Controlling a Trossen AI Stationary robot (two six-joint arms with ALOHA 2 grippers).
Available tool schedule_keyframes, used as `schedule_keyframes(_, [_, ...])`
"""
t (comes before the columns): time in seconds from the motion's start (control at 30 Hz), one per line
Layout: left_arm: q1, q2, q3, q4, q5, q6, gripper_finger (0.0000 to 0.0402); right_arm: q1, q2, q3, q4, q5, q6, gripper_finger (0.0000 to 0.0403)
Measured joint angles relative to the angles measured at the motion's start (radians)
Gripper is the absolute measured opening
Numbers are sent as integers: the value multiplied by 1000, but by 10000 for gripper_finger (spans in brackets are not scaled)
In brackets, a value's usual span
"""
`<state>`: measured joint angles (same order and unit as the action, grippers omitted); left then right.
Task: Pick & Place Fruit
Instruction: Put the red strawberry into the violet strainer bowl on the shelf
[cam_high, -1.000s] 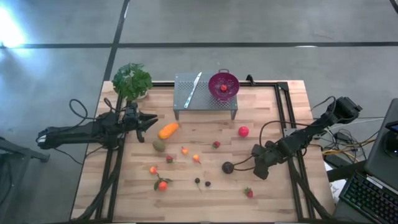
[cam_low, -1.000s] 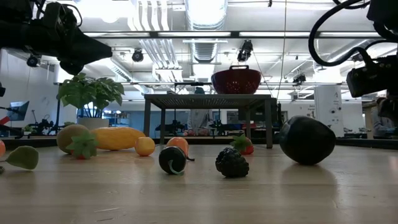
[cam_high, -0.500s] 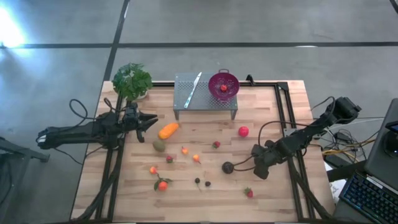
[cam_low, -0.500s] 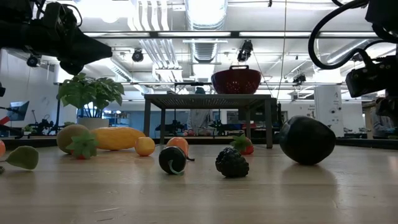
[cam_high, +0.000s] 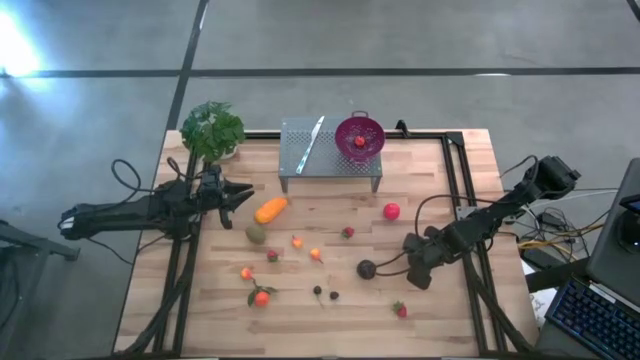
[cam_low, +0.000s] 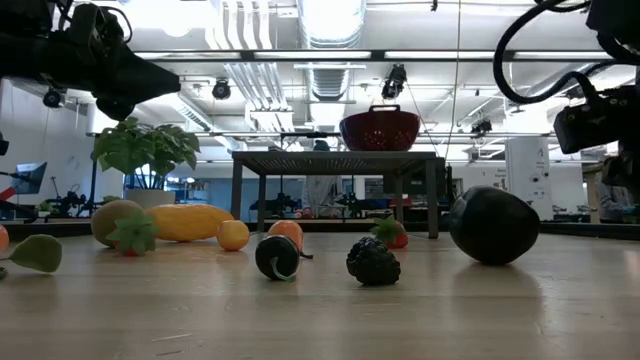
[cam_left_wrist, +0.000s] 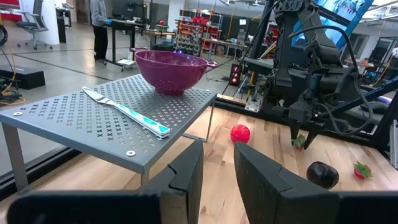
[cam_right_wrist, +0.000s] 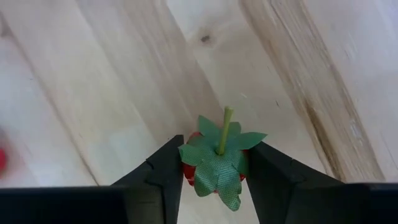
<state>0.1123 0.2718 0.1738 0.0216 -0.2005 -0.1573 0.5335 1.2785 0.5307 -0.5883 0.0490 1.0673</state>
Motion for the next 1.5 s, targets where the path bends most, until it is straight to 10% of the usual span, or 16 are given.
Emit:
schedule_keyframes(0.47, [0, 0, 0, 0, 0, 0, 96, -142, 0, 161, -72, -5, -260, 138])
schedule_keyframes(1.5, [0, 0, 0, 0, 0, 0, 96, -965, 164, 1011, -323, -96, -1273, 149])
